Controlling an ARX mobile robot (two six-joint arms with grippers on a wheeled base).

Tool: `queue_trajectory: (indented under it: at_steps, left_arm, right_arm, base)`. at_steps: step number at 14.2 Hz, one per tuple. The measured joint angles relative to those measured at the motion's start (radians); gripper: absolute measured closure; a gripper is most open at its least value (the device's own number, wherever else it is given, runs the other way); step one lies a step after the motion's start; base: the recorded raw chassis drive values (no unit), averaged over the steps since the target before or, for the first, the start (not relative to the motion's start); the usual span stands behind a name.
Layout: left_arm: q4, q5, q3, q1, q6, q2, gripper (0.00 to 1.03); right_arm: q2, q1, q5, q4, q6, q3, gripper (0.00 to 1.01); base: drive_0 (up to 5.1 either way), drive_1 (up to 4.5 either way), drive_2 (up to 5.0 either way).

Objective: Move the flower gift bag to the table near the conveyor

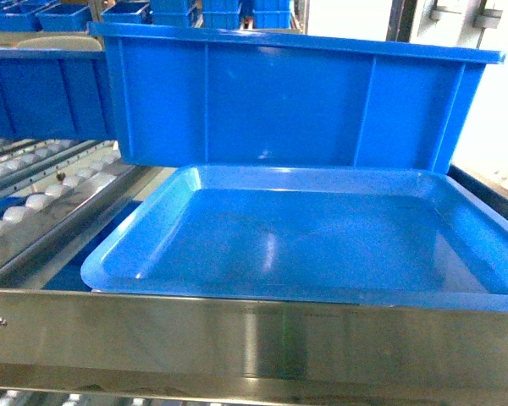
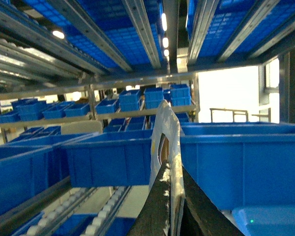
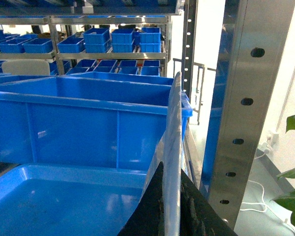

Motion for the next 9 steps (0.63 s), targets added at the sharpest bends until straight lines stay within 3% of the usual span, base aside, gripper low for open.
queue_trajectory:
  at_steps: [3,9]
  left_arm:
    - [-0.003,0.014,-0.002,0.0,-0.003,-0.014,1.01]
    - [-0.002,0.013,-0.003,-0.002,-0.009,-0.015,1.01]
  right_arm:
    - [0.0,0.0,0.0,0.0,0.0,0.0,0.98]
    - [-0.003,0.0,0.001,-0.003,-0.001,0.0,0.98]
  base:
    - [0.0,0.0,0.0]
    - [-4.7,1.52,3.5]
